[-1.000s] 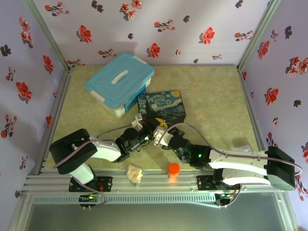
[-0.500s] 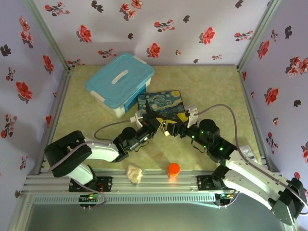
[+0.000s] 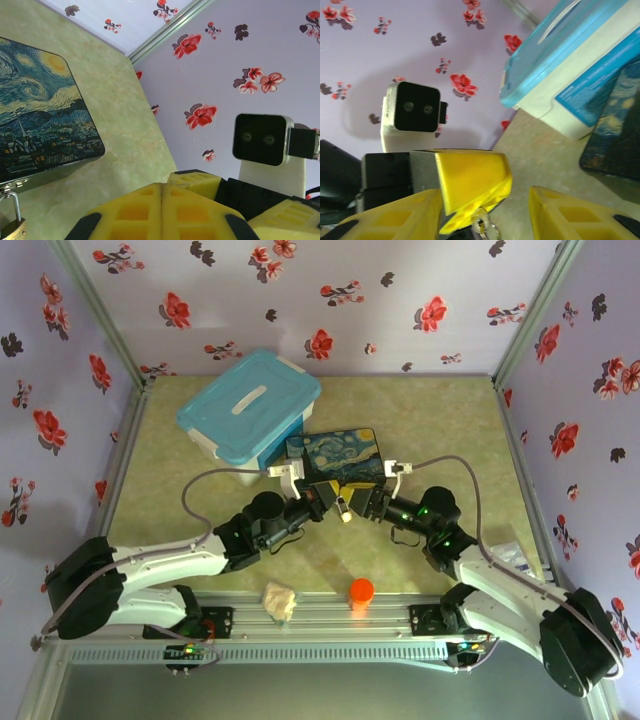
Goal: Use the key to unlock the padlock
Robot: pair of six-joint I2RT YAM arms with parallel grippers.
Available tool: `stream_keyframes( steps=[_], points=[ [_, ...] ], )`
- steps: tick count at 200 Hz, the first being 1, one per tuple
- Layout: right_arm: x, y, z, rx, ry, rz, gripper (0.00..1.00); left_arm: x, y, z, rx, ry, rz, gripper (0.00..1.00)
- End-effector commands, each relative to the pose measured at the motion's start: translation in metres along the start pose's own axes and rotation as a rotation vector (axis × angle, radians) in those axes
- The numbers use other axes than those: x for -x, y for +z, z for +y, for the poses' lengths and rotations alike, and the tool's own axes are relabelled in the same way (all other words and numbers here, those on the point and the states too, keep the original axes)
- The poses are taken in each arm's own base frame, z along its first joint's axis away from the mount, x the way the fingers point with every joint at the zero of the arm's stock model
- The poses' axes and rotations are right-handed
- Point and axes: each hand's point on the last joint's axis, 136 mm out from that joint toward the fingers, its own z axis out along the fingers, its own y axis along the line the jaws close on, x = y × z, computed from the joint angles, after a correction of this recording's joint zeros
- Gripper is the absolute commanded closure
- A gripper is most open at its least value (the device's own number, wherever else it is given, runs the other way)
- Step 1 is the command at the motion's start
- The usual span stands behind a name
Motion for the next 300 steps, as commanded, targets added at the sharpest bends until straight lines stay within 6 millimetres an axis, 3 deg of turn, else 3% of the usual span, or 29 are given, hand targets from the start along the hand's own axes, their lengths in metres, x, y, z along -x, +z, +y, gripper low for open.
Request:
stream_keyframes(
  steps=[1, 35, 92, 210, 241, 300],
  points=[
    [0.008, -0.001, 0.033, 0.165, 0.001, -0.014, 0.55, 0.009, -0.010, -0.005, -0.023, 0.066, -0.043, 1.00],
    [0.005, 0.002, 0.034, 0.187, 0.006, 0.000, 0.61, 0.028, -0.023, -0.027, -0.086, 0.098, -0.090, 1.00],
    [-0.009, 0.016, 0.054, 0.227, -0.061, 0.076, 0.63, 0.035, -0.027, -0.044, -0.144, 0.090, -0.101, 1.00],
    [-0.001, 0.030, 0.058, 0.321, 0.008, 0.016, 0.83, 0.034, -0.029, -0.043, -0.175, 0.035, -0.117, 1.00],
    [-0.010, 0.033, 0.058, 0.342, 0.048, 0.036, 0.83, 0.035, -0.029, -0.041, -0.167, 0.042, -0.123, 1.00],
    [-0.008, 0.036, 0.064, 0.365, 0.072, 0.025, 0.89, 0.031, -0.026, -0.037, -0.168, 0.024, -0.121, 1.00]
  ],
)
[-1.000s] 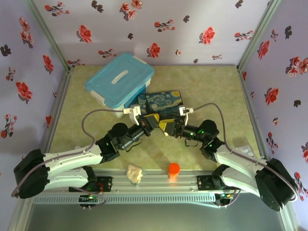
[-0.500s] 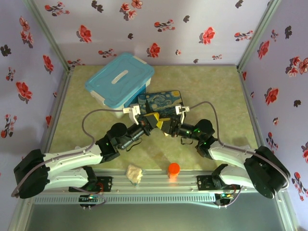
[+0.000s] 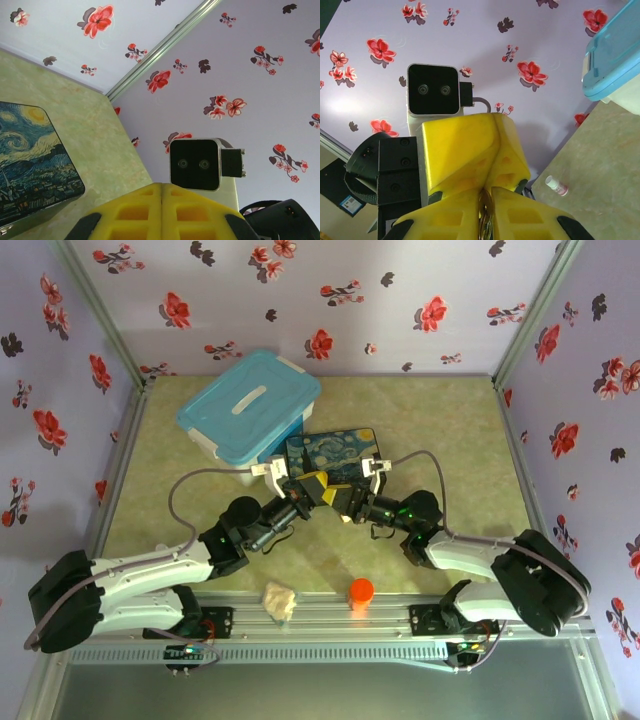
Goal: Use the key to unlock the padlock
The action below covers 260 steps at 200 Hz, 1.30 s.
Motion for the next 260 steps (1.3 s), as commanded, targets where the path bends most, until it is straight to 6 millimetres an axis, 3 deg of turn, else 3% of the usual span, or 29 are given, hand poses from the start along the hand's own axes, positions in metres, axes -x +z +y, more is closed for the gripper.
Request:
stream_keyframes(
  steps=[1, 32, 55, 64, 80, 89, 112, 143, 165, 187, 225, 260],
  points=[
    [0.006, 0.006, 0.023, 0.077, -0.024, -0.015, 0.89, -0.007, 0.001, -0.006, -0.043, -0.023, 0.016, 1.00],
    [0.007, 0.007, 0.028, 0.089, -0.011, -0.015, 1.00, -0.007, 0.002, -0.005, -0.047, -0.018, 0.006, 1.00],
    [0.009, 0.000, 0.022, 0.062, -0.021, -0.043, 1.00, -0.007, 0.000, 0.001, -0.030, -0.023, -0.006, 1.00],
    [0.009, -0.004, 0.015, 0.035, -0.017, -0.054, 1.00, -0.005, -0.002, 0.003, -0.026, -0.023, -0.020, 0.87],
    [0.008, -0.011, 0.003, -0.010, -0.014, -0.066, 1.00, -0.001, -0.006, 0.008, -0.004, -0.024, -0.042, 0.48],
    [0.007, -0.015, -0.005, -0.049, -0.010, -0.068, 1.00, 0.001, -0.010, 0.013, 0.019, -0.022, -0.054, 0.30],
    [0.004, -0.025, -0.033, -0.198, -0.010, -0.049, 1.00, 0.007, -0.020, 0.031, 0.116, -0.003, -0.070, 0.18],
    [-0.004, -0.050, -0.066, -0.457, -0.063, 0.015, 1.00, 0.006, -0.032, 0.061, 0.315, 0.042, -0.012, 0.17],
    [-0.003, -0.072, -0.085, -0.589, -0.062, 0.016, 1.00, -0.009, -0.031, 0.077, 0.373, 0.057, 0.047, 0.19],
    [-0.004, -0.094, -0.104, -0.708, -0.043, 0.026, 1.00, -0.035, -0.018, 0.088, 0.411, 0.094, 0.164, 0.22],
    [-0.002, -0.117, -0.110, -0.836, -0.095, 0.023, 1.00, -0.081, 0.011, 0.102, 0.446, 0.150, 0.344, 0.24],
    [-0.003, -0.136, -0.117, -0.942, -0.118, 0.029, 1.00, -0.104, 0.031, 0.121, 0.502, 0.194, 0.414, 0.24]
  ],
)
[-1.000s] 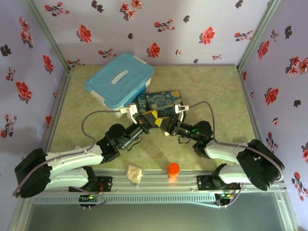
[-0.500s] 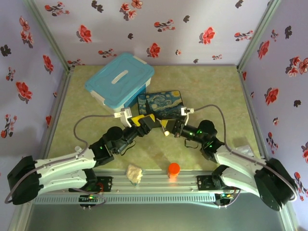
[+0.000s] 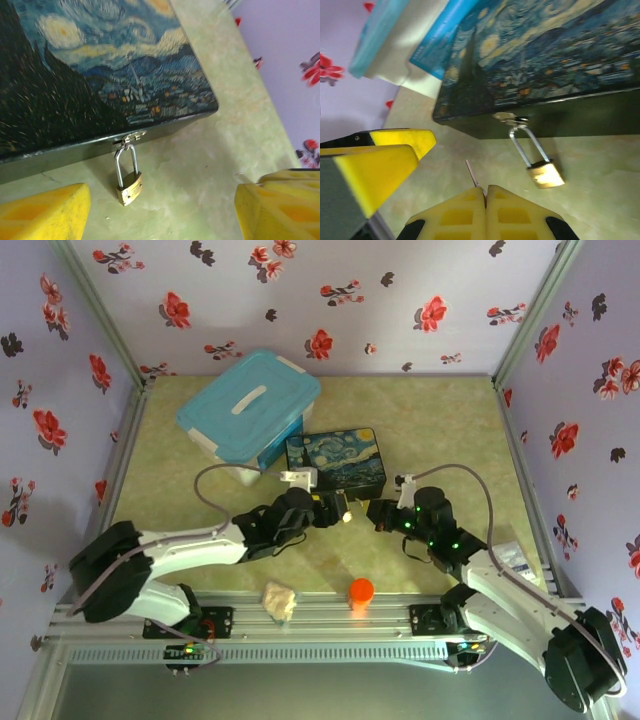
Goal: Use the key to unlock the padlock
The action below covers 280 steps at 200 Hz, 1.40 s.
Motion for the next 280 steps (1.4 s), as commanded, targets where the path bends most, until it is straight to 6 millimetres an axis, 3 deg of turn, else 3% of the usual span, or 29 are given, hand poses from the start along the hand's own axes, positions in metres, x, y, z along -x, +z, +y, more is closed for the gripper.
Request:
stream_keyframes(
  steps=[1, 71, 106, 153, 183, 260, 280],
  points=[
    [0.006, -0.008, -0.015, -0.110, -0.048, -0.012, 1.00, -0.005, 0.016, -0.005, 0.026, 0.063, 0.049, 0.24],
    [-0.004, -0.019, -0.029, -0.152, -0.061, -0.028, 1.00, -0.037, 0.065, 0.014, 0.170, 0.098, 0.164, 0.25],
    [-0.006, -0.023, -0.033, -0.171, -0.068, -0.030, 1.00, -0.049, 0.075, 0.029, 0.212, 0.075, 0.165, 0.26],
    [-0.008, -0.021, -0.027, -0.118, -0.057, -0.040, 1.00, -0.063, 0.091, 0.036, 0.185, 0.015, 0.191, 0.29],
    [-0.010, -0.022, -0.034, -0.148, -0.058, -0.039, 1.00, -0.069, 0.096, 0.042, 0.185, 0.008, 0.185, 0.33],
    [-0.018, -0.019, -0.043, -0.166, -0.027, -0.029, 1.00, -0.082, 0.098, 0.049, 0.173, -0.043, 0.174, 0.67],
    [-0.021, -0.016, -0.046, -0.162, 0.000, -0.029, 1.00, -0.082, 0.097, 0.050, 0.174, -0.049, 0.170, 0.70]
  ],
)
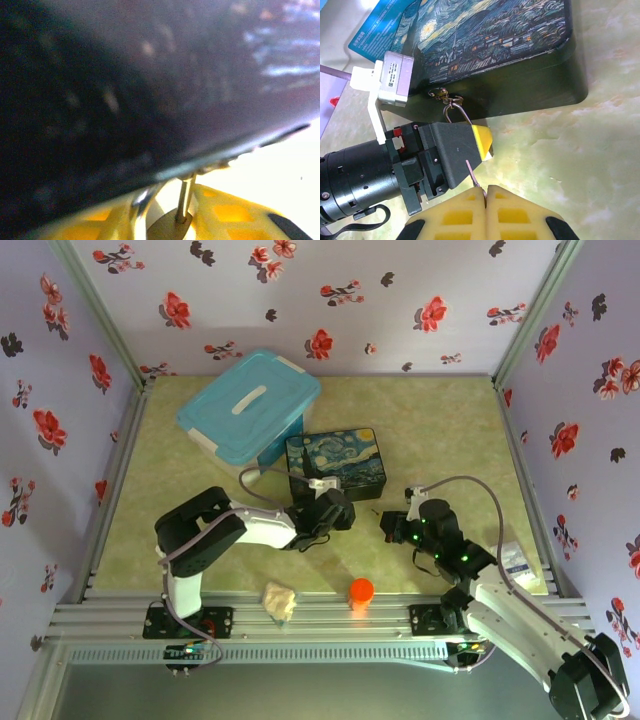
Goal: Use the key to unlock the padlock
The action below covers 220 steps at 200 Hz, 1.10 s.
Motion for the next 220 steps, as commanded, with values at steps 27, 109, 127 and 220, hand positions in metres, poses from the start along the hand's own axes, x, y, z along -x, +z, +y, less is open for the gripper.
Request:
stream_keyframes(
  steps=[27, 109, 127, 220],
  points=[
    [-0.011, 0.013, -0.007, 0.021, 0.113, 0.007, 1.00, -0.011, 0.002, 0.009, 0.003, -0.027, 0.018, 0.75],
    [-0.018, 0.026, -0.007, 0.055, 0.456, 0.030, 1.00, 0.026, -0.027, -0.016, -0.221, -0.243, -0.060, 0.90],
    [-0.019, 0.030, -0.005, 0.089, 0.527, 0.028, 1.00, 0.034, -0.033, -0.023, -0.259, -0.257, -0.074, 0.91],
    [0.004, 0.034, 0.024, 0.290, 0.722, -0.009, 1.00, 0.075, -0.068, -0.054, -0.382, -0.301, -0.143, 0.95]
  ],
)
